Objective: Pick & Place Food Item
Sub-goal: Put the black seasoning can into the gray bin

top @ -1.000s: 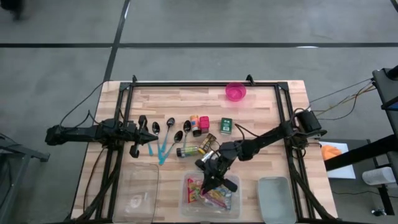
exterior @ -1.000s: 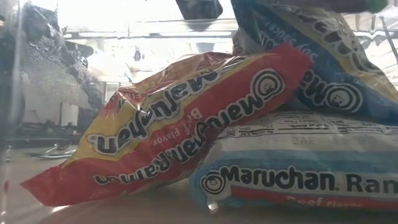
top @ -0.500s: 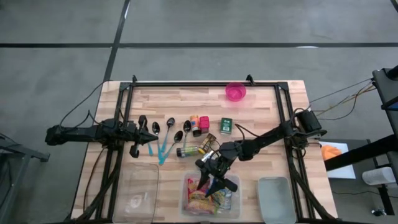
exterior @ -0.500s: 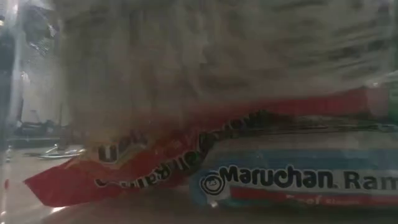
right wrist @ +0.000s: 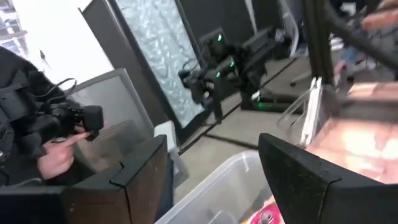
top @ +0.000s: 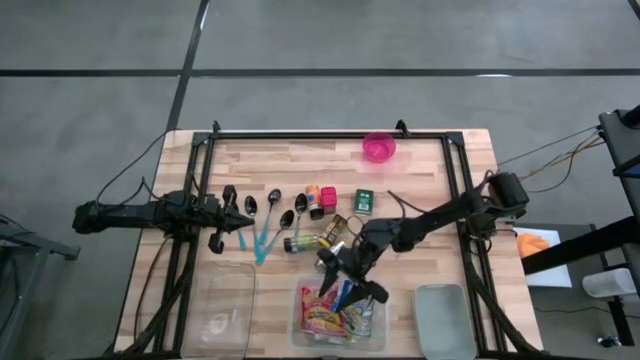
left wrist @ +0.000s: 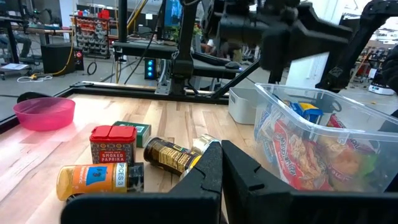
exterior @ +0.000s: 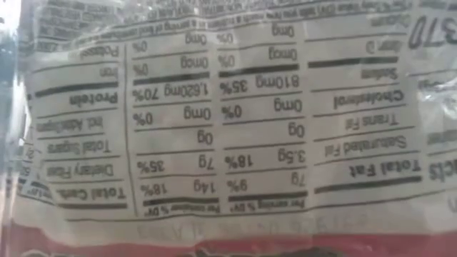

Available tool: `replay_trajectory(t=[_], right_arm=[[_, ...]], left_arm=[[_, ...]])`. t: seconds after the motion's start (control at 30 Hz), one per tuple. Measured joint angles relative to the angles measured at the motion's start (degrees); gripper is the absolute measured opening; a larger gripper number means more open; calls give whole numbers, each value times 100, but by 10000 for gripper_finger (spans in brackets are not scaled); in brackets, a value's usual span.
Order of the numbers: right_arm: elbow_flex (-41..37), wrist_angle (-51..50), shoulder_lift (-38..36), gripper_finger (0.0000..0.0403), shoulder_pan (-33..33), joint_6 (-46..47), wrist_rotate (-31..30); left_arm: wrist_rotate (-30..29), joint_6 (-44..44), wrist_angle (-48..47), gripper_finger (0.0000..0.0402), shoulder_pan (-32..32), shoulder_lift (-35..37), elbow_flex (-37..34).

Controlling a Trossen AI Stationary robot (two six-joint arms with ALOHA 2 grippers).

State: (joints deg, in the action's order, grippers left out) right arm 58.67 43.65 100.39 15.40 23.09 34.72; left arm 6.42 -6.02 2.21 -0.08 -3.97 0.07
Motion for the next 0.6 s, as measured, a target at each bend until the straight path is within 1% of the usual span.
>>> replay_trajectory(t=[0.2,0.37,0.6], right_arm=[[-411,-4,-677,248,-139,-123,-722],[-975,-19,-1301,248,-279,-294,-1264],[-2036,-35,-2274,248,-286,-544,-2805]], left_arm=[[0,0,-5,0,0,0,0],[0,0,-2,0,0,0,0],[0,0,-1,0,0,3,1]])
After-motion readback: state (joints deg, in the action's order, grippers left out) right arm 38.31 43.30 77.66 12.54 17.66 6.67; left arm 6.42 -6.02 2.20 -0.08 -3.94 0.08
